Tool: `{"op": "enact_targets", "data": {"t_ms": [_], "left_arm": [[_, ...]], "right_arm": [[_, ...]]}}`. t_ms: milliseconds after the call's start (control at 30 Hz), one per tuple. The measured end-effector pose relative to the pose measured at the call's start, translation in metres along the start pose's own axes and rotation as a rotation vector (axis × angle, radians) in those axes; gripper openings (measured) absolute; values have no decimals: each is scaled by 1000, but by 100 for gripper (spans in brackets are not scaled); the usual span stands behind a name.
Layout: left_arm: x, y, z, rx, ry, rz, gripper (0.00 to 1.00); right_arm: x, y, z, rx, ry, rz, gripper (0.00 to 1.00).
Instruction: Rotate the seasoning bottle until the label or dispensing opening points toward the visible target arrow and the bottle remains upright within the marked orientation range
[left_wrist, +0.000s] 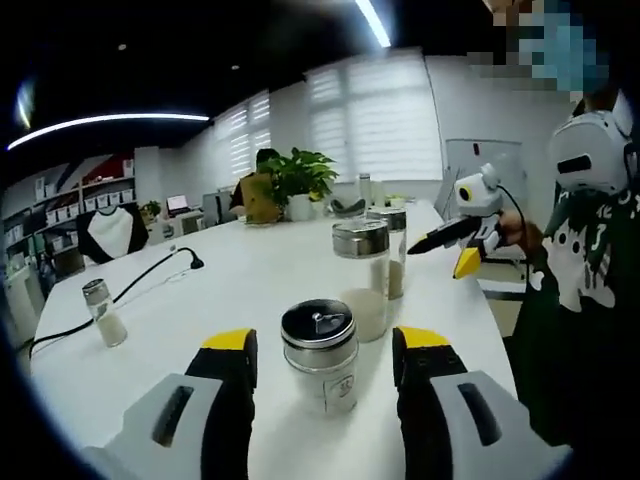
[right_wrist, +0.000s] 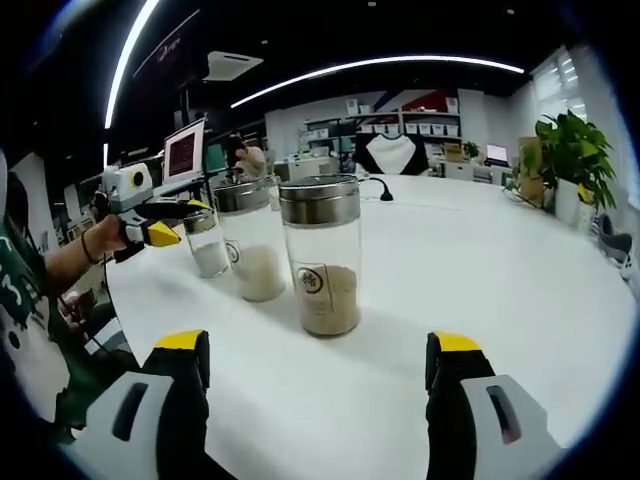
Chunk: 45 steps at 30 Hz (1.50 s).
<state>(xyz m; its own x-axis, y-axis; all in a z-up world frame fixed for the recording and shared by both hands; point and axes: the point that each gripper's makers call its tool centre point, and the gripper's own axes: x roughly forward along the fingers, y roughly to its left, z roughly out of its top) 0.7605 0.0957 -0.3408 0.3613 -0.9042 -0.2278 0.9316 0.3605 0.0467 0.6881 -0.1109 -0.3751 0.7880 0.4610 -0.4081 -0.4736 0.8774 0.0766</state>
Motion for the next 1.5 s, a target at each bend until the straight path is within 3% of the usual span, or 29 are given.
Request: {"op": "enact_targets", "data": {"t_ms": [267,467,600,1500], "left_arm": [[6,9,-4,-40,-3,-23,56],[11,-3,-4,-4,8,-112,46],[12,-2,-6,19,16,-114,35],[12,0,-5,21,15,-85,34]], "right_arm": [[-1,1,2,-10,-5,3,92],[0,1,1,-8,0,3,92],[-1,1,2,-11,-1,1,92],[0,1,1,-6,5,2,91]]}}
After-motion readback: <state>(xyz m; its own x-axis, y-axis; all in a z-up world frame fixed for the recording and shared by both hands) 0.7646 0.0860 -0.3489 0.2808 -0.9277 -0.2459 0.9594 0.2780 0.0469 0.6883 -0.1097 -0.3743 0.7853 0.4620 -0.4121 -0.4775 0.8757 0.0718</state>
